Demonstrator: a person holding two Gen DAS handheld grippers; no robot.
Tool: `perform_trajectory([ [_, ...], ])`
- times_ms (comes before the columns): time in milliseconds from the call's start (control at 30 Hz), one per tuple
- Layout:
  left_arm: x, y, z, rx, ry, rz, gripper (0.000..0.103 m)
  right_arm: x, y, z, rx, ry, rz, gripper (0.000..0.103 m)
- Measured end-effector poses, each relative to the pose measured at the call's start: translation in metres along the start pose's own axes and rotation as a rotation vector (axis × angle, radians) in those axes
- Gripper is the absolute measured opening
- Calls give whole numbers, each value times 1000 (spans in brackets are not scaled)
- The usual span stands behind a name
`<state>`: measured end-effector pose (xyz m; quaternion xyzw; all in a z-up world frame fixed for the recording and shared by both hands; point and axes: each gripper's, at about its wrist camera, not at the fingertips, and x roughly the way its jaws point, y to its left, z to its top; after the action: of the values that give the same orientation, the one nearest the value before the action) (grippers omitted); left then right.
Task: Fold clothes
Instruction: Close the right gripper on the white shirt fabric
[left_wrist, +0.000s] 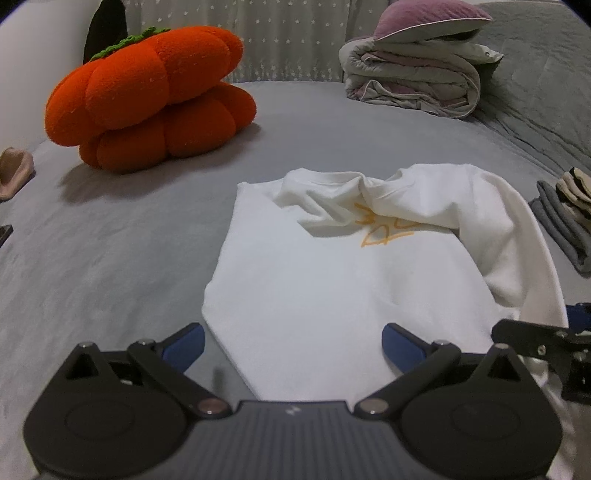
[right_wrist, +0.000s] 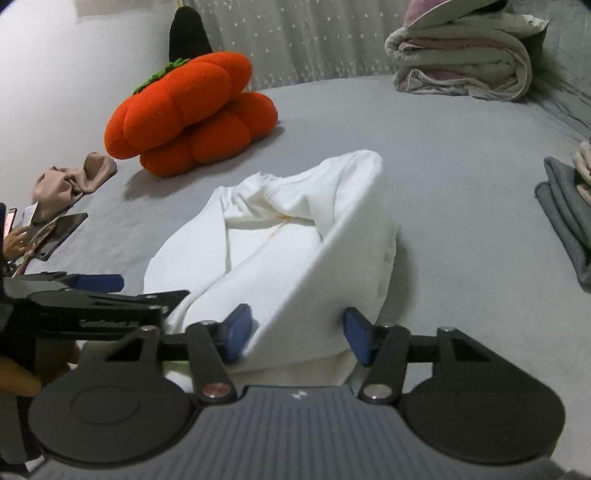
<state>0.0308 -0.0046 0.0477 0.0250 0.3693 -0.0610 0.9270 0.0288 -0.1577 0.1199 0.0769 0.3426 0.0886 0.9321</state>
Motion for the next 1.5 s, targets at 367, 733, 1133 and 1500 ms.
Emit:
perform_trajectory([
  [367,-10,-5,-2,23,-5,36,102,-4,2,0,-23,4,-32,72],
  [733,-10,-3,-3,16,4,32,102,-2,3,0,-41,3,-80,84],
  [1133,-10,-2,-3,11,9,29,102,-3,5,-1,-34,-5,-121,101],
  [1500,-7,-1,-2,7,16,26,102,-3,9,-3,-64,-20,-126,99],
])
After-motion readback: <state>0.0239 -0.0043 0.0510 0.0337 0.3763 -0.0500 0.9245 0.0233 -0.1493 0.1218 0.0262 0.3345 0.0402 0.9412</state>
